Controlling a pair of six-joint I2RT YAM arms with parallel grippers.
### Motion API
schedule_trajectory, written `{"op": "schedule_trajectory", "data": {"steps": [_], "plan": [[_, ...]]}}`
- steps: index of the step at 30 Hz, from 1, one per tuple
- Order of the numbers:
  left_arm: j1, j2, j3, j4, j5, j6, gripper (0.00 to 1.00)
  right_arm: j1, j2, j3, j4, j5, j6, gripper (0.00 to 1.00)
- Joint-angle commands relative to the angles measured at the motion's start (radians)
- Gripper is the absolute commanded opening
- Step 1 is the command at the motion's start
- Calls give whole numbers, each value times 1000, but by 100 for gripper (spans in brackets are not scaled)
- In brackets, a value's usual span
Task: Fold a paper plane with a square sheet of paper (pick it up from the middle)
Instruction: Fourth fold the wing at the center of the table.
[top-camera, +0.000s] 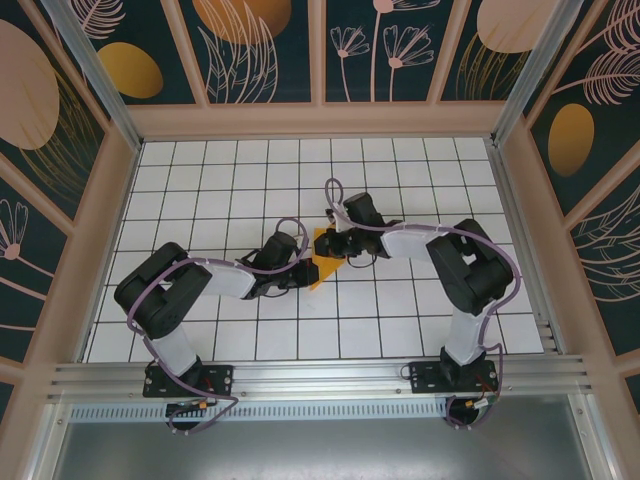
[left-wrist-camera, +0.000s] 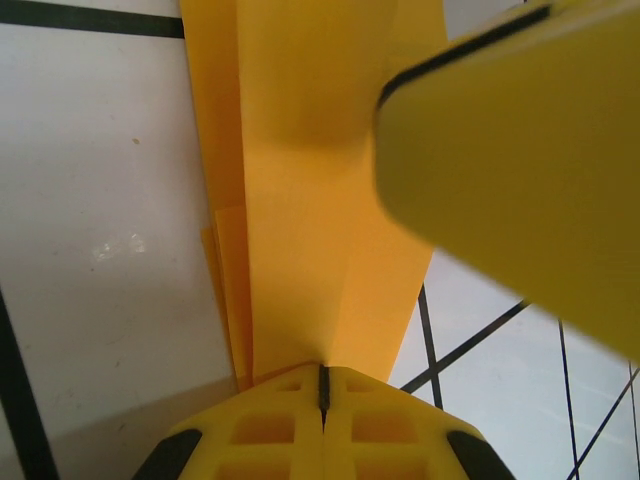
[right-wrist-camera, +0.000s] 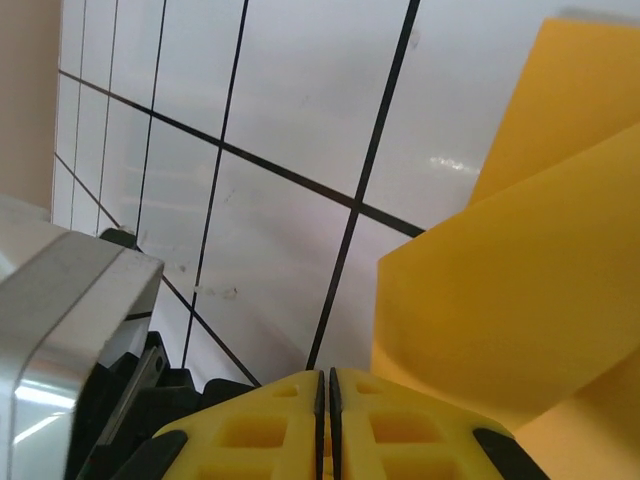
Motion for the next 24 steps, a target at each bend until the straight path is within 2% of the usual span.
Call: {"op": "schedule_trajectory", "data": {"steps": [1,16,24], "plan": [[-11,41,-25,-132,-44,11,0,0,38,-4,-24,7,-21,13],[-12,40,-52,-132,-28,-9,0,-56,140,40,-39,48,-51,12],[-12,45,-81,-140,-15,-12,0,-162,205,108,-62,68,-101,12]]}}
